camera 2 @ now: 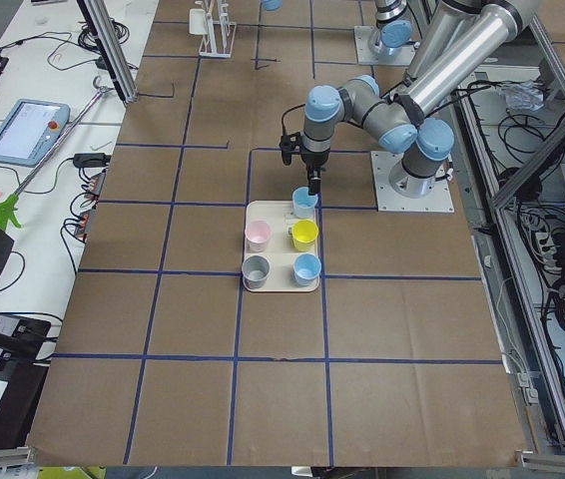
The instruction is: Transfer IKEA cup to right arm and place on rack
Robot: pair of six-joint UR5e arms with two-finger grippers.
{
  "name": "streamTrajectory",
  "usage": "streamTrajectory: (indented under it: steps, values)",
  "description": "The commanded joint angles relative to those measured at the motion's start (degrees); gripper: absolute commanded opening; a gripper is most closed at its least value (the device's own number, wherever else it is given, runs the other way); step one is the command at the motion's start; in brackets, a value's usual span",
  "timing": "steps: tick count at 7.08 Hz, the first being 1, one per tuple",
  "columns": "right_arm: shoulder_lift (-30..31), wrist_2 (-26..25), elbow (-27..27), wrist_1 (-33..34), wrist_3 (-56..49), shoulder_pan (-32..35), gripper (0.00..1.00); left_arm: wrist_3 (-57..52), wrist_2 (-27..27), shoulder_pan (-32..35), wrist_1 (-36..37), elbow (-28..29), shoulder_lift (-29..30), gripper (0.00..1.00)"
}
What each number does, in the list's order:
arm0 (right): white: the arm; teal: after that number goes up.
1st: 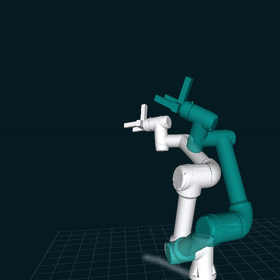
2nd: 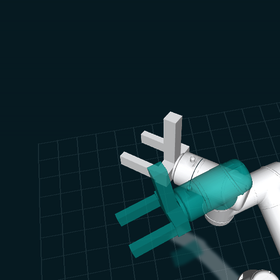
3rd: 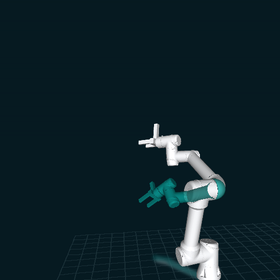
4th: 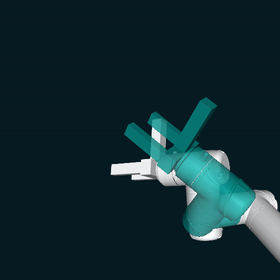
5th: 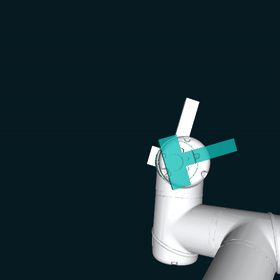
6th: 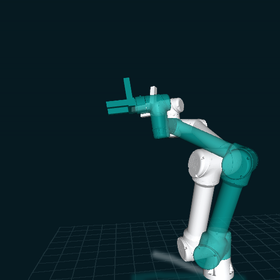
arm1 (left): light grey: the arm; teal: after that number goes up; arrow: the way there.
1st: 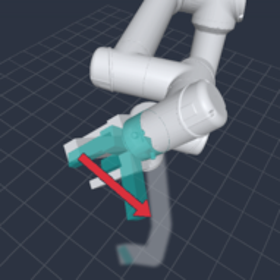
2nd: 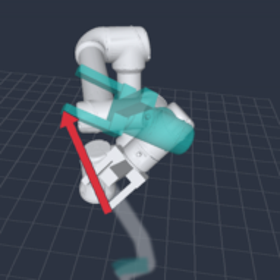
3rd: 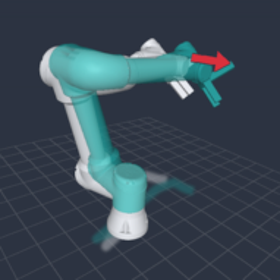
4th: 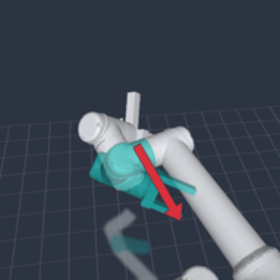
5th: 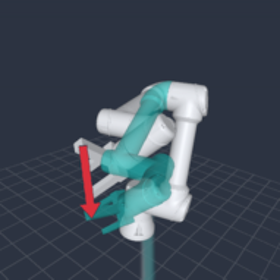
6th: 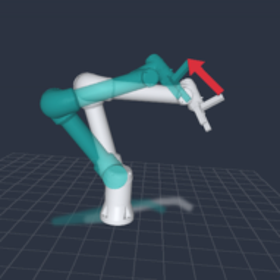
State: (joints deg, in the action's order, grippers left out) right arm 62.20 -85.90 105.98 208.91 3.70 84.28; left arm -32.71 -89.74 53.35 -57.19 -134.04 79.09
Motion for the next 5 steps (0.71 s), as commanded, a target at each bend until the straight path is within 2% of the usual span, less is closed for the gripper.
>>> streamTrajectory:
  steps: [1,3,5]
  values:
    - [5.54,4.30,3.42,-0.34,4.10,0.53,1.00,0.71,0.00,0.00,5.74,-2.97,3.43,0.97]
    - [7.75,7.05,3.97,-0.34,10.67,2.02,1.00,0.54,-0.09,0.26,7.53,-3.16,4.23,0.99]
    - [8.64,7.68,5.01,-0.26,19.11,3.69,1.00,0.19,0.09,0.79,7.62,-3.16,4.23,0.97]
